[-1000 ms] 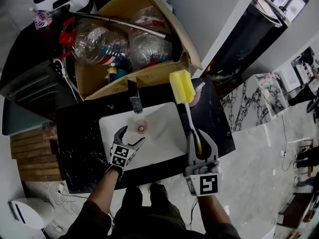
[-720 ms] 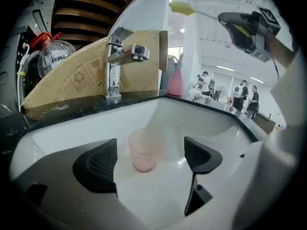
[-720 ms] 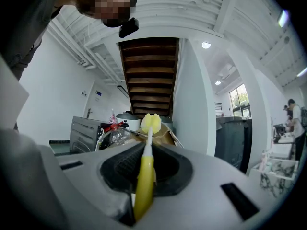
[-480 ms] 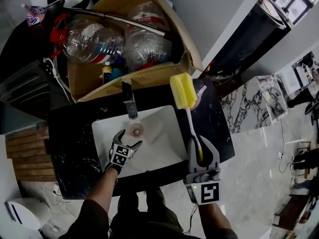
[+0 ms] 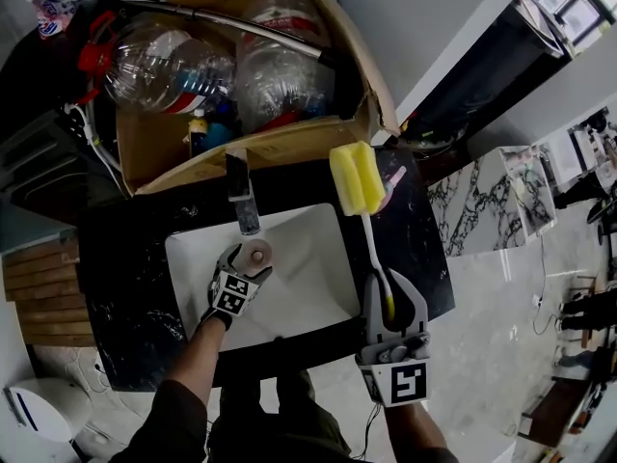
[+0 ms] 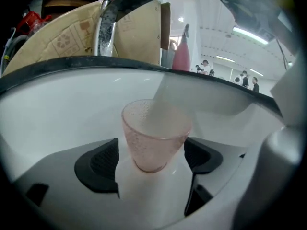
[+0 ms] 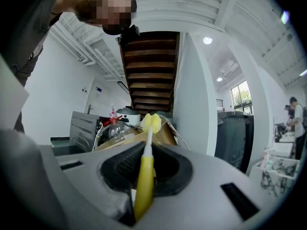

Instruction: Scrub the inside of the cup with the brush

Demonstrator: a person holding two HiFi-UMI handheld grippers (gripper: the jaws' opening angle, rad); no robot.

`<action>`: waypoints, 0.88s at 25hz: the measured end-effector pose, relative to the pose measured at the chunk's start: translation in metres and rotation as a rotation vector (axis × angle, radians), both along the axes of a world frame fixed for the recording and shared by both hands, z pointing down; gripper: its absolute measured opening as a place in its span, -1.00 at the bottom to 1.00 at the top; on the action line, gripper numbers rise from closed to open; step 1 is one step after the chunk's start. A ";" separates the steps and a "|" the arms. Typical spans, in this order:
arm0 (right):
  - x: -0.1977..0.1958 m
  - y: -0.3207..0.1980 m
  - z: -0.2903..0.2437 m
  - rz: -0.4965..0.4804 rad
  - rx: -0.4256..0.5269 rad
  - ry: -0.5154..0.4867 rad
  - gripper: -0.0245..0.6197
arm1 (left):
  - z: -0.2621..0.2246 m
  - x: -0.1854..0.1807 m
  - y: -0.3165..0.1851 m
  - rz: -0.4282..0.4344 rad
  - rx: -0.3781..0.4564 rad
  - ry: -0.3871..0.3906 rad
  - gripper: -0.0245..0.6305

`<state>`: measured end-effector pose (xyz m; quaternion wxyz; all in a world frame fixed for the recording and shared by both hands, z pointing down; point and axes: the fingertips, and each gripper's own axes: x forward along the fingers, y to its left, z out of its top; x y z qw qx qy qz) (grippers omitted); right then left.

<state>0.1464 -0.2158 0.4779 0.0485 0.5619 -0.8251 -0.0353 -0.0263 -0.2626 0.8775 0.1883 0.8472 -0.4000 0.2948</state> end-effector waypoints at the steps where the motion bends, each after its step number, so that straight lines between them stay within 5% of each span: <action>1: 0.000 -0.001 0.001 -0.001 -0.002 0.002 -0.81 | 0.001 0.001 -0.003 0.001 0.005 0.000 0.37; 6: 0.003 -0.001 0.008 -0.004 -0.020 0.008 -0.80 | 0.001 0.007 -0.009 0.031 0.027 0.007 0.17; 22: -0.001 0.008 -0.011 -0.023 0.009 -0.001 -0.81 | -0.055 0.004 0.001 0.048 0.107 0.019 0.15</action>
